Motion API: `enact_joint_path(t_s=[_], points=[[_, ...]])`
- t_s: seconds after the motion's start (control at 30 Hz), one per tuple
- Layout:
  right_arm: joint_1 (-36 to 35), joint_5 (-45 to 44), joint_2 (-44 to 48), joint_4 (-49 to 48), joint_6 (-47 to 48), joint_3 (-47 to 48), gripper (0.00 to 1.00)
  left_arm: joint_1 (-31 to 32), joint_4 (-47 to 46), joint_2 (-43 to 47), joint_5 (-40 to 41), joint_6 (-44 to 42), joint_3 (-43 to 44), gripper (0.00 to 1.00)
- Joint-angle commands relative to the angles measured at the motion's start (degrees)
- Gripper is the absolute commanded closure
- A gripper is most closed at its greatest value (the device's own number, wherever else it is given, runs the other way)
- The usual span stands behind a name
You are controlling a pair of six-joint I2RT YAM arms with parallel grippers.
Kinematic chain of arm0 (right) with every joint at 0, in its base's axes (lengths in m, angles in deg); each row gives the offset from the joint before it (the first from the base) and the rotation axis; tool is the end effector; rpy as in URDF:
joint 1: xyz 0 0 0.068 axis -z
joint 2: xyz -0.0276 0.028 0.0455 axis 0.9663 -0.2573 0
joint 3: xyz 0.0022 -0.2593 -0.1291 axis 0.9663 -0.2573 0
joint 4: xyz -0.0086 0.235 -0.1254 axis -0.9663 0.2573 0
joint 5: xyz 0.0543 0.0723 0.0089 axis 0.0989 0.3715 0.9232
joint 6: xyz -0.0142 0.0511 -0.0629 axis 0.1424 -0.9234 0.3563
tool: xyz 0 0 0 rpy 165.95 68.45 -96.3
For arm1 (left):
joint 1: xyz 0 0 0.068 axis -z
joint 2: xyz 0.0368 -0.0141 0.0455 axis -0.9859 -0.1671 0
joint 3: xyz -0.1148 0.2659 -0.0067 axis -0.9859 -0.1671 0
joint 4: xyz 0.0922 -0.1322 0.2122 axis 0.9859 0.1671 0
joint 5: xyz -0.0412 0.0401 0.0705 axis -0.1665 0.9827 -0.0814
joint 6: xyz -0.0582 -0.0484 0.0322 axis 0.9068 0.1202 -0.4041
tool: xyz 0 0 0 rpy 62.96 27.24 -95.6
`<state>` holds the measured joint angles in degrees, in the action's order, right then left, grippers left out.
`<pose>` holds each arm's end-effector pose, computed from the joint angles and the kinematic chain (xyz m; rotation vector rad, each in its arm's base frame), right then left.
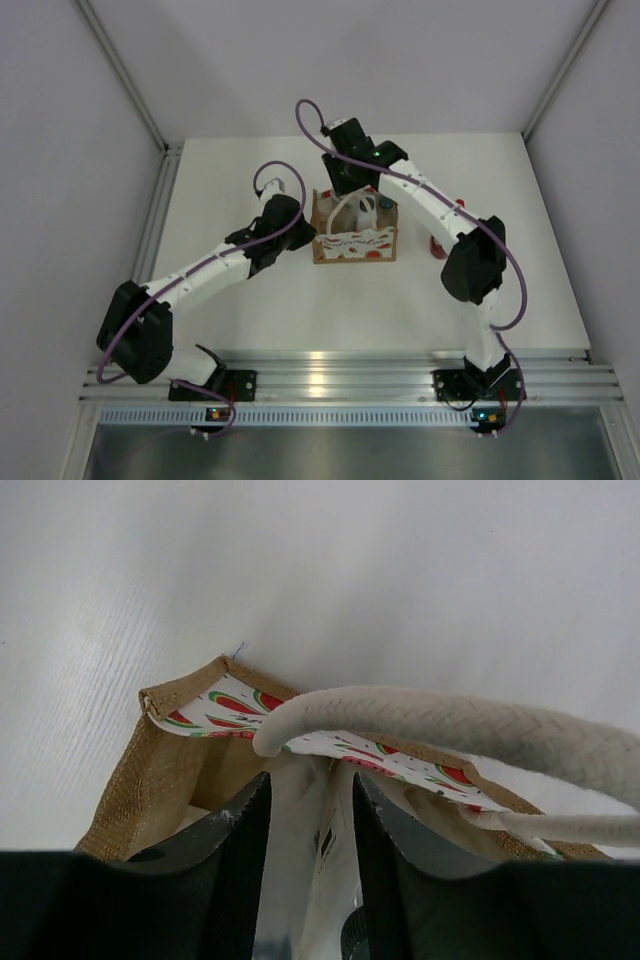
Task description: Take the personal care products out of the canvas bag
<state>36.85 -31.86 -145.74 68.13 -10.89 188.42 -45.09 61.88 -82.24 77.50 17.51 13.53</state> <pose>0.4010 0.3003 0.3136 -0.5598 2.3338 0.1672 0.2881 -0.1865 0.2480 -0.4542 2.2124 -0.6368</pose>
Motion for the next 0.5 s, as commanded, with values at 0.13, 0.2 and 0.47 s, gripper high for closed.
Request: enact_joint_path(t_s=[0.13,0.2,0.47], points=[[-1.2,-4.1,6.4,-1.6,-0.9,-1.0,0.62,-0.2,3.9,-1.6,0.7,-0.3,0.5,1.00],[-1.5,-4.1,8.0,-3.6,-1.0,-2.1,0.62,-0.2,3.8,-1.7,0.7,-0.3,0.5,1.00],[-2.3,0.4,8.9,-3.2,1.4,-4.8,0.62,-0.1,3.8,-1.8,0.7,-0.2,0.4,1.00]])
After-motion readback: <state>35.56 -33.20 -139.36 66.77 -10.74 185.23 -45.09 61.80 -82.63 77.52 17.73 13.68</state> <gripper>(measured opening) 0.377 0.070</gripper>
